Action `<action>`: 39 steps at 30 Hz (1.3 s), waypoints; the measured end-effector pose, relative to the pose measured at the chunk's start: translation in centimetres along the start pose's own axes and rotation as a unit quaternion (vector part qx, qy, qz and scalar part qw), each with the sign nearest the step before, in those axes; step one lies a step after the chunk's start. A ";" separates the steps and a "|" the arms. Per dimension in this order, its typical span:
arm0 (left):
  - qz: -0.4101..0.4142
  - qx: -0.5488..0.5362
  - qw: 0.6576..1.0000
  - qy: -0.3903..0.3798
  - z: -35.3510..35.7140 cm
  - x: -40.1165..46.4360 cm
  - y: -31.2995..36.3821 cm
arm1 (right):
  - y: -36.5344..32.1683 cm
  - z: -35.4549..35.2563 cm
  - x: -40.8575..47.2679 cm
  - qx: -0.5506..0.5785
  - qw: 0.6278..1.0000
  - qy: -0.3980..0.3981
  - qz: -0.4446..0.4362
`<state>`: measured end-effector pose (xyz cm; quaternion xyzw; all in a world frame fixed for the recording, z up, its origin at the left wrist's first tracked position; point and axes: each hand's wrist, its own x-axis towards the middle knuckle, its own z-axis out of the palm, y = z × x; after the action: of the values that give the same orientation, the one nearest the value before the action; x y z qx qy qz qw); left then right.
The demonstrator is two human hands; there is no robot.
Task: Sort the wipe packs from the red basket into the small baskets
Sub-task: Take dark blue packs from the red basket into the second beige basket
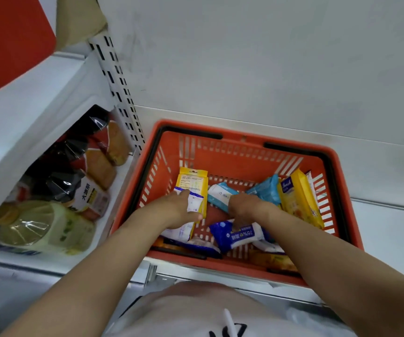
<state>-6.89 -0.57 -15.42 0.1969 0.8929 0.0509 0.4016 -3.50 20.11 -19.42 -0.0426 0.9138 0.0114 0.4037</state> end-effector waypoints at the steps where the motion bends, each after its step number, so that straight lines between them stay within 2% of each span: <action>1: 0.005 0.008 1.000 0.010 -0.3 0.1 0.0 | 0.7 -0.4 -0.5 0.039 0.999 -0.001 -0.001; 3: 0.020 0.028 0.999 0.028 -0.9 0.5 0.1 | 2.5 -1.4 -1.7 0.172 0.985 0.019 0.008; 4: 0.031 0.038 0.998 0.027 -1.3 0.9 0.2 | 3.3 -1.8 -2.5 0.259 0.965 0.036 0.013; 7: 0.063 0.076 0.995 -0.004 -2.0 1.9 0.2 | 4.3 -1.9 -4.7 0.481 0.873 0.075 0.005; 9: 0.058 0.113 0.992 0.003 -2.2 2.4 0.2 | 4.1 -1.6 -5.8 0.539 0.837 0.089 0.008; 12: 0.032 0.123 0.991 0.029 -2.3 2.7 0.2 | 3.7 -0.7 -6.8 0.565 0.816 0.120 0.030; 14: 0.034 0.061 0.997 0.042 -2.7 2.8 0.1 | 3.4 -0.4 -7.7 0.585 0.798 0.140 0.037; 16: 0.036 -0.077 0.992 0.093 -3.5 2.7 0.1 | 3.3 -0.1 -8.4 0.625 0.759 0.179 0.042; 17: 0.041 -0.173 0.976 0.126 -3.9 2.5 0.2 | 3.2 -0.2 -8.8 0.644 0.736 0.204 0.048; 19: 0.066 -0.334 0.922 0.185 -4.6 2.1 0.9 | 2.8 -0.7 -9.3 0.658 0.703 0.261 0.074; 21: 0.092 -0.390 0.886 0.234 -4.8 1.6 2.2 | 2.0 -1.2 -9.3 0.649 0.683 0.321 0.095; 24: 0.138 -0.413 0.857 0.275 -4.6 0.9 4.7 | 0.4 -2.1 -9.3 0.678 0.638 0.354 0.094; 27: 0.178 -0.521 0.806 0.216 -4.2 0.3 6.0 | -0.8 -2.6 -9.6 0.723 0.578 0.371 0.075; 30: 0.189 -0.584 0.776 0.147 -4.2 -0.2 6.6 | -2.0 -2.7 -9.7 0.729 0.557 0.393 0.066; 34: 0.156 -0.611 0.772 0.075 -4.7 -0.2 7.2 | -3.0 -2.5 -10.0 0.730 0.539 0.412 0.086; 39: 0.232 -0.547 0.803 0.039 -4.5 0.2 6.7 | -2.9 -1.5 -11.7 0.783 0.489 0.378 0.067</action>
<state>-8.27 5.92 -10.87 0.1442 0.6596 0.6301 0.3835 3.49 17.92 -9.66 0.3523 0.6118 -0.6988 -0.1155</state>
